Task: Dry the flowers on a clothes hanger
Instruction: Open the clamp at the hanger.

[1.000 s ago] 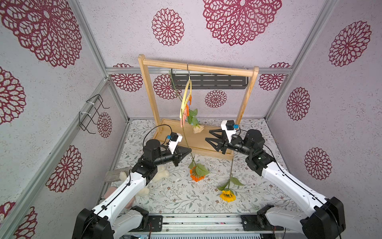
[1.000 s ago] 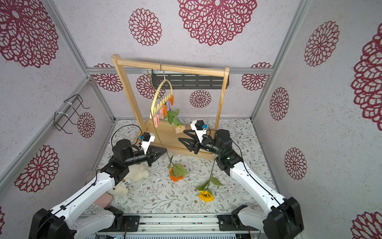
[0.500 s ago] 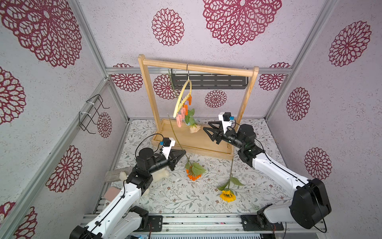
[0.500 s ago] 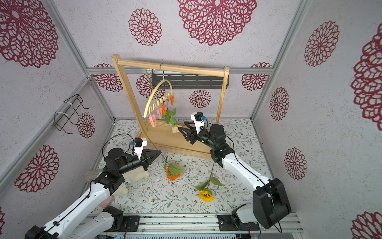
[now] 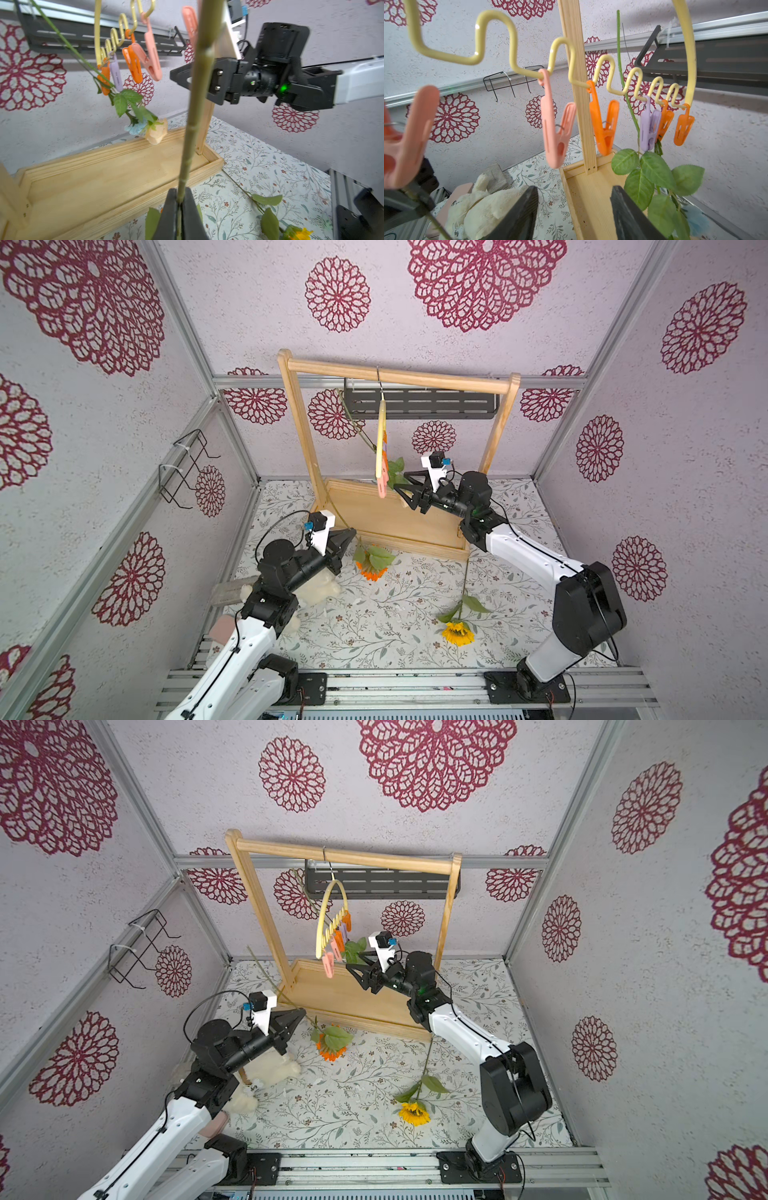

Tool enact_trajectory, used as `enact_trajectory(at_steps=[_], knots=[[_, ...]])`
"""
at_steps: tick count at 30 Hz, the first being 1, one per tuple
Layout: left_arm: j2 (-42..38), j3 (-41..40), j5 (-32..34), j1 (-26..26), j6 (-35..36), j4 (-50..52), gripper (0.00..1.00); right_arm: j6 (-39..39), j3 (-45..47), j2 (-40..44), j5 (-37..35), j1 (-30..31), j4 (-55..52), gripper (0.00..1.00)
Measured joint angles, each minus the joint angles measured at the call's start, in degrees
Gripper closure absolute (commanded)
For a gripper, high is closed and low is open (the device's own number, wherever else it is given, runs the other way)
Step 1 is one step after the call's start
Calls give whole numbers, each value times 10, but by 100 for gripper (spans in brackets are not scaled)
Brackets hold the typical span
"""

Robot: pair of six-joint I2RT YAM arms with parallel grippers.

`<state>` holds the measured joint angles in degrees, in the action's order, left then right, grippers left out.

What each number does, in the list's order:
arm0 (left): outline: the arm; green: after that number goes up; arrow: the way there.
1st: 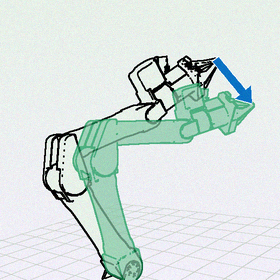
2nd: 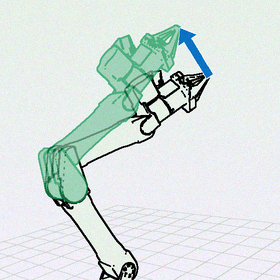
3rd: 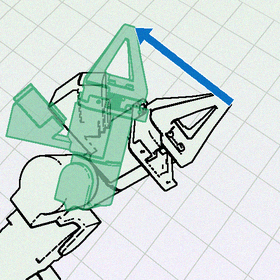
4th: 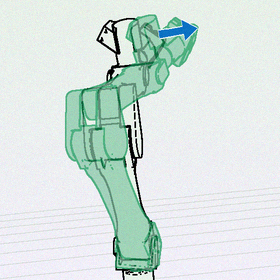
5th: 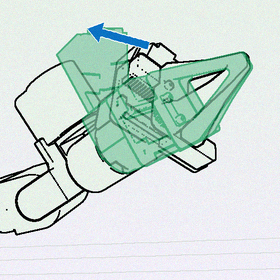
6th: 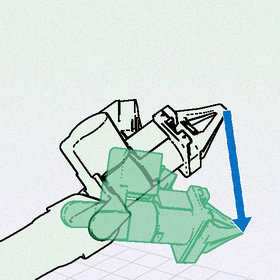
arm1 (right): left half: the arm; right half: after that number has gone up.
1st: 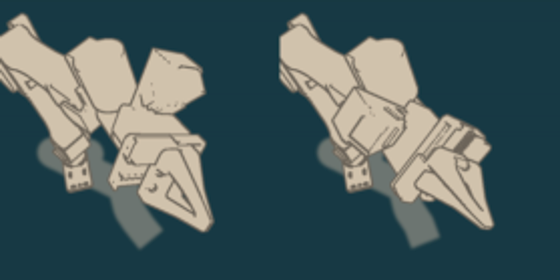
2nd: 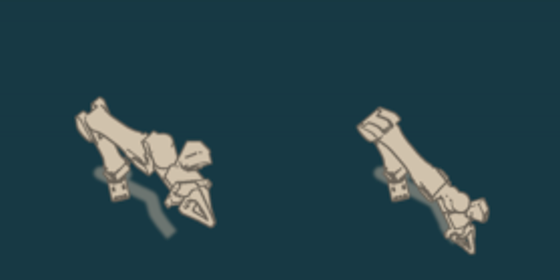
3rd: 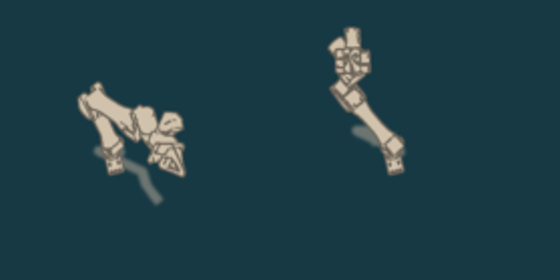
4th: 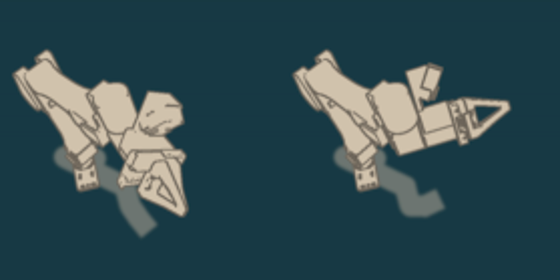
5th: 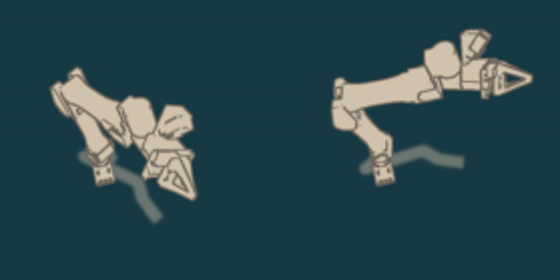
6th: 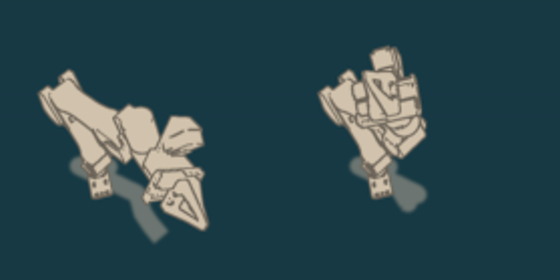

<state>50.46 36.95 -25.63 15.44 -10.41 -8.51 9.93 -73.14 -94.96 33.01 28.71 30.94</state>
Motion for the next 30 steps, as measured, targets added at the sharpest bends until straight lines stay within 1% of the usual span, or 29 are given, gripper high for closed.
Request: enact_trajectory(at_steps=[4, 8, 12, 19, 24, 30], knots=[[51, 51, -5, -51, -37, 24, 100, -1, -45, -34, 30, -17, -16, 37], [88, 105, -9, -79, -67, 34, 100, -9, -114, -80, 71, -32, -47, 36], [136, 163, -17, -86, -77, 38, 100, -13, -187, -129, 110, -36, -84, 36], [220, 253, -19, -92, -105, 59, 100, -16, -296, -202, 153, -31, -151, 32], [269, 297, -33, -100, -142, 64, 100, -30, -385, -246, 169, -28, -210, 31], [297, 317, -62, -100, -174, 61, 100, -32, -479, -292, 184, -27, -247, 31]])
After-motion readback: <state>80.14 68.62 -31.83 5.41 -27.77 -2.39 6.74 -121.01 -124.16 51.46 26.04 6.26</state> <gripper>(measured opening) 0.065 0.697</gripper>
